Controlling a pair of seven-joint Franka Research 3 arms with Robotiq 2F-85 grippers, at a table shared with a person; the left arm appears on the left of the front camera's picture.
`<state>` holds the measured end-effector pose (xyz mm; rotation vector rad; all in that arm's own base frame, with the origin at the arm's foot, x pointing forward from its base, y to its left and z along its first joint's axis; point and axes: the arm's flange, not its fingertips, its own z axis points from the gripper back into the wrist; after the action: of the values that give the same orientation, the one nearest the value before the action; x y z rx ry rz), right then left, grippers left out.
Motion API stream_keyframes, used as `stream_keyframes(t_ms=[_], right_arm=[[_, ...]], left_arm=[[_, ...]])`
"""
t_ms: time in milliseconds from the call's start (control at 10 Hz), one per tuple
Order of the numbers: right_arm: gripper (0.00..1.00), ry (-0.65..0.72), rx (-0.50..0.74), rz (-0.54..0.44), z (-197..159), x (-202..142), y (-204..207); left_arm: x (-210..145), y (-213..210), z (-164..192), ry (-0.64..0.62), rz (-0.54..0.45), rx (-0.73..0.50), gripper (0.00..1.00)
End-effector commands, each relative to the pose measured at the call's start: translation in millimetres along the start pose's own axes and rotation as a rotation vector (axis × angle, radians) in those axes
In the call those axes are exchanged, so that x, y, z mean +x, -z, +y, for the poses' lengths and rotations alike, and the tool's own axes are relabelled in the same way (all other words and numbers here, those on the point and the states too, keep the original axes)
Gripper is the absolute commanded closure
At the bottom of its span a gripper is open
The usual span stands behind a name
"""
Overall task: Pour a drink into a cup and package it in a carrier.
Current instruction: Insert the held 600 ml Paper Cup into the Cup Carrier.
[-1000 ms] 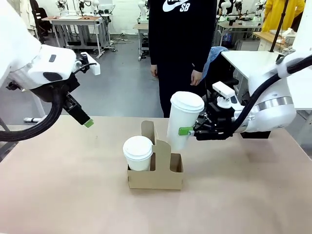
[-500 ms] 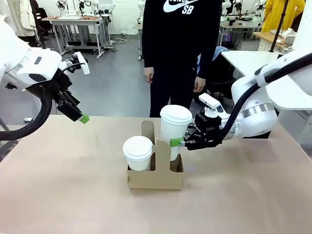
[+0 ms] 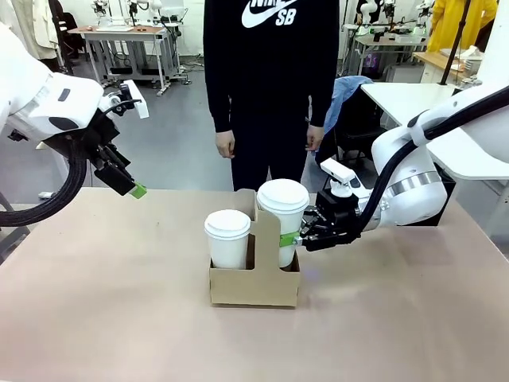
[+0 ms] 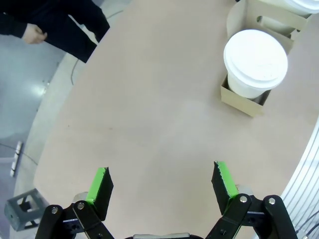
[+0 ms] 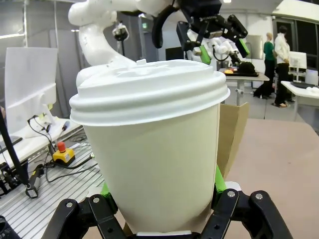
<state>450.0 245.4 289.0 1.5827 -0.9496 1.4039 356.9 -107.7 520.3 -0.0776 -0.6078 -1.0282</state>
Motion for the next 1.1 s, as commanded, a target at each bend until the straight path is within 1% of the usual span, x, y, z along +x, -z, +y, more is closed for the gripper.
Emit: stream_keyframes(t_ms=[0,300,500,1000], right_arm=[[0.2,0.046,0.043,0.038,0,-22,-3],[0.2,0.021,0.034,0.007,17,-19,2],[0.2,0.021,0.025,0.027,19,-19,4],[0.2,-0.07,-0.005,0.035,28,-19,7]], left_arm=[[0,-2,-1,-0.019,-0.004,0.001,0.0],[0,-2,-1,-0.019,-0.004,0.001,0.0],[0,-2,-1,-0.019,-0.004,0.001,0.0],[0,-2,-1,-0.019,-0.004,0.001,0.0]])
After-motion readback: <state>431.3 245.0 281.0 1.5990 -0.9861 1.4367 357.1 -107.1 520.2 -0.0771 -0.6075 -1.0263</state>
